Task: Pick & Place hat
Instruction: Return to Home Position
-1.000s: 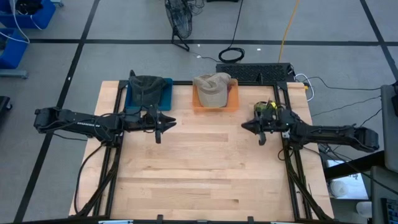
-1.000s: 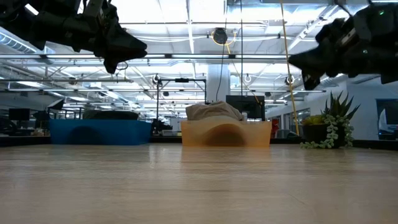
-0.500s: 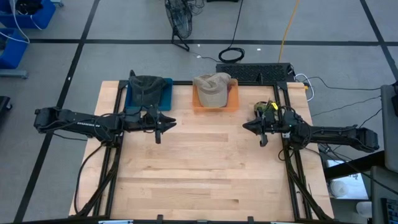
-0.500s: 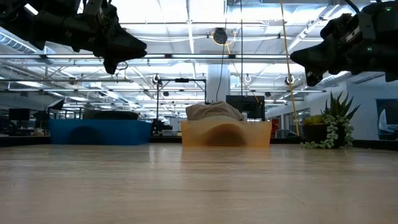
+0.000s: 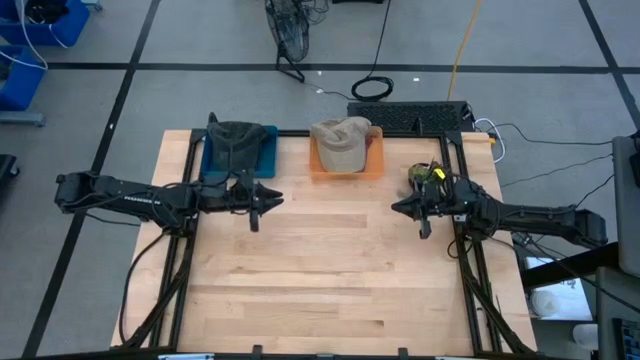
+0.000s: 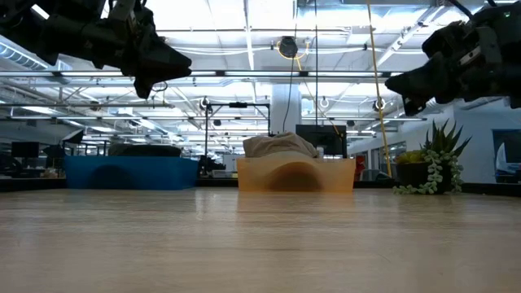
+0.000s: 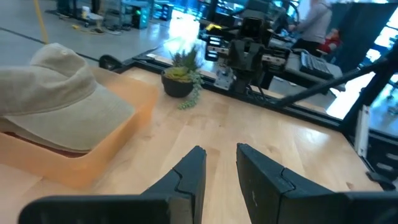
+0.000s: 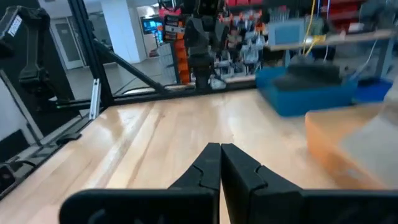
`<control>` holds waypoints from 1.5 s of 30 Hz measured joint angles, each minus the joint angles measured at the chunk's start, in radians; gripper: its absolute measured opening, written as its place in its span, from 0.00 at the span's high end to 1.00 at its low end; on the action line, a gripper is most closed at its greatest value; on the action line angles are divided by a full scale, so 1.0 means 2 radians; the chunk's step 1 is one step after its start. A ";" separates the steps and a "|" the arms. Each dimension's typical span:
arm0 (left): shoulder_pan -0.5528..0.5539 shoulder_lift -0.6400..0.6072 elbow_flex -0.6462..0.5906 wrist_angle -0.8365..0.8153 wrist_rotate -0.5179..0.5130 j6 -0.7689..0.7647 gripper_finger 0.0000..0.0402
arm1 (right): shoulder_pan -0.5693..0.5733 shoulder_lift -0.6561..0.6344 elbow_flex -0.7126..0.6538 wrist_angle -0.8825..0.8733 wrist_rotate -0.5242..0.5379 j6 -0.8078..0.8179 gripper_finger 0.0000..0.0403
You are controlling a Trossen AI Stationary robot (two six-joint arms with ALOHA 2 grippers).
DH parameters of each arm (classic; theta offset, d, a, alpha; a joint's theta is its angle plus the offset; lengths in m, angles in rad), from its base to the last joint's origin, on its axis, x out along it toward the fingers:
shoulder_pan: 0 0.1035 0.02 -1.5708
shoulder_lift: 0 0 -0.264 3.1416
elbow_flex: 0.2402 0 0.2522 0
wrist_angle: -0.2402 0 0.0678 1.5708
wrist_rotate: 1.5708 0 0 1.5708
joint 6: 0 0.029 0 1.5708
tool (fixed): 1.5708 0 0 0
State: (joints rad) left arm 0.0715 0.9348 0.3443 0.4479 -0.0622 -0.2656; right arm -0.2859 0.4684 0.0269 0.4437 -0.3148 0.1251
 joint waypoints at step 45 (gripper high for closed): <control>-0.028 0.000 0.001 -0.012 -0.027 -0.013 0.77 | 0.082 -0.063 0.000 -0.010 0.135 0.009 1.00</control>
State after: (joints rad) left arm 0.0151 0.9348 0.3458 0.4232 -0.1154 -0.2909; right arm -0.1223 0.3422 0.0261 0.4231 -0.0439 0.1437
